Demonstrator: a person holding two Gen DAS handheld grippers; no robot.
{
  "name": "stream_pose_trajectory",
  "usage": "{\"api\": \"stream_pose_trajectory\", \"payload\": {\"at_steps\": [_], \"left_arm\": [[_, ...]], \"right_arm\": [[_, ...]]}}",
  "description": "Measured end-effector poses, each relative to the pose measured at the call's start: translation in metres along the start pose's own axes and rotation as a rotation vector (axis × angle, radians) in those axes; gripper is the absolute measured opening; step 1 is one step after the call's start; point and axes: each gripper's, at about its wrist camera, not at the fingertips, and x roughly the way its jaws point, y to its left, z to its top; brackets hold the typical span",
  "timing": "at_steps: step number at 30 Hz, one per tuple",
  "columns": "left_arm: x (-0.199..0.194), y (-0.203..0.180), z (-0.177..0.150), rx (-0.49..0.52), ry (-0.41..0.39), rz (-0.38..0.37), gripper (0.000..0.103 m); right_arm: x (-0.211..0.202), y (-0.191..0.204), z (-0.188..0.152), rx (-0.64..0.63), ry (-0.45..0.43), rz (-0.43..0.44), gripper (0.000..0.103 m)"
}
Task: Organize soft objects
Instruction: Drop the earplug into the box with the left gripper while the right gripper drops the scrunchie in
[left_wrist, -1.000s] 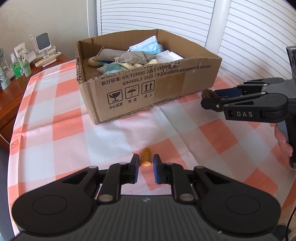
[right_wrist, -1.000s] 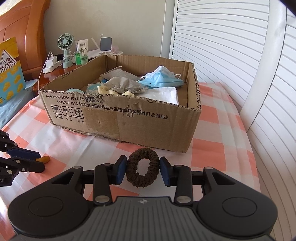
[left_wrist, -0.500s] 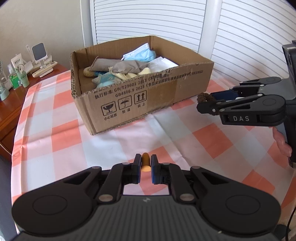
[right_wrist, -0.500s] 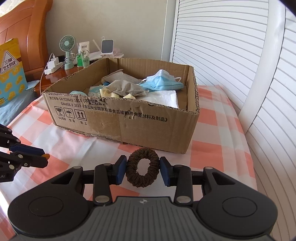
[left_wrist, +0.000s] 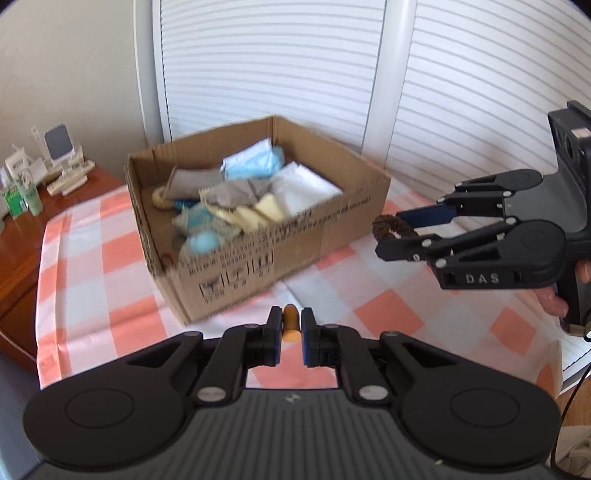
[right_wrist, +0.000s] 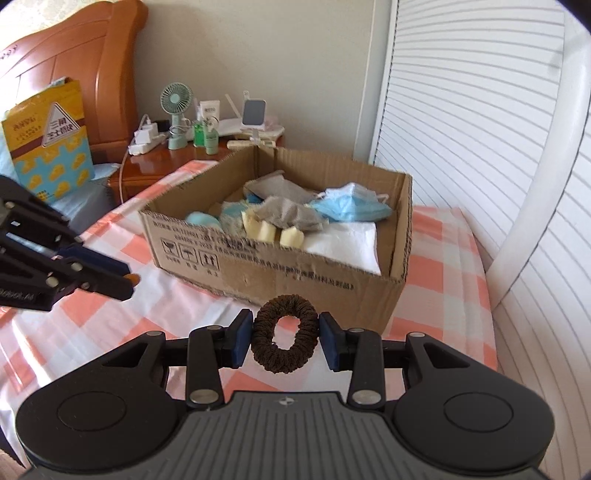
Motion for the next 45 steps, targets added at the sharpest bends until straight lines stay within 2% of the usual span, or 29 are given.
{"api": "stream_pose_trajectory", "payload": {"at_steps": [4, 9, 16, 17, 19, 20, 21, 22, 25, 31, 38, 40, 42, 43, 44, 45], "left_arm": [[-0.005, 0.005, 0.027, 0.033, -0.053, 0.008, 0.008], [0.011, 0.022, 0.067, 0.049, -0.114, 0.066, 0.008], [0.061, 0.058, 0.098, 0.003, -0.075, 0.152, 0.010], [0.066, 0.061, 0.100, 0.003, -0.067, 0.159, 0.016], [0.074, 0.067, 0.099, -0.012, -0.061, 0.185, 0.043], [0.076, 0.068, 0.098, -0.014, -0.061, 0.202, 0.076], [0.076, 0.069, 0.095, -0.016, -0.067, 0.217, 0.097], [0.073, 0.069, 0.092, -0.021, -0.088, 0.226, 0.099], [0.063, 0.070, 0.085, -0.036, -0.113, 0.213, 0.099], [0.038, 0.062, 0.068, -0.035, -0.143, 0.246, 0.102], [0.011, 0.055, 0.048, -0.037, -0.176, 0.301, 0.102], [0.006, 0.053, 0.043, -0.041, -0.176, 0.314, 0.102], [0.002, 0.053, 0.039, -0.056, -0.172, 0.314, 0.102], [0.001, 0.053, 0.038, -0.063, -0.173, 0.312, 0.102], [-0.001, 0.053, 0.036, -0.072, -0.174, 0.309, 0.102], [-0.002, 0.053, 0.035, -0.079, -0.174, 0.310, 0.102]], "right_arm": [[-0.010, 0.000, 0.012, -0.006, -0.037, 0.013, 0.044], [-0.011, -0.003, 0.023, 0.001, -0.066, 0.011, 0.044], [-0.008, -0.007, 0.031, 0.000, -0.070, 0.005, 0.044], [-0.006, -0.008, 0.032, 0.000, -0.066, 0.004, 0.044], [-0.002, -0.010, 0.034, 0.002, -0.059, 0.002, 0.044], [0.001, -0.011, 0.035, 0.004, -0.054, 0.000, 0.044], [0.003, -0.012, 0.037, 0.006, -0.050, 0.000, 0.044], [0.006, -0.013, 0.039, 0.006, -0.048, 0.000, 0.044], [0.013, -0.015, 0.044, 0.006, -0.044, 0.004, 0.044], [0.033, -0.020, 0.065, 0.010, -0.037, 0.006, 0.044], [0.073, -0.018, 0.111, 0.013, -0.026, 0.029, 0.044], [0.085, -0.015, 0.124, 0.010, -0.029, 0.011, 0.044], [0.098, -0.015, 0.135, 0.023, -0.033, -0.003, 0.056], [0.102, -0.017, 0.138, 0.035, -0.024, -0.005, 0.073], [0.106, -0.018, 0.139, 0.053, -0.018, -0.009, 0.083], [0.107, -0.019, 0.138, 0.066, -0.018, -0.013, 0.087]]}}
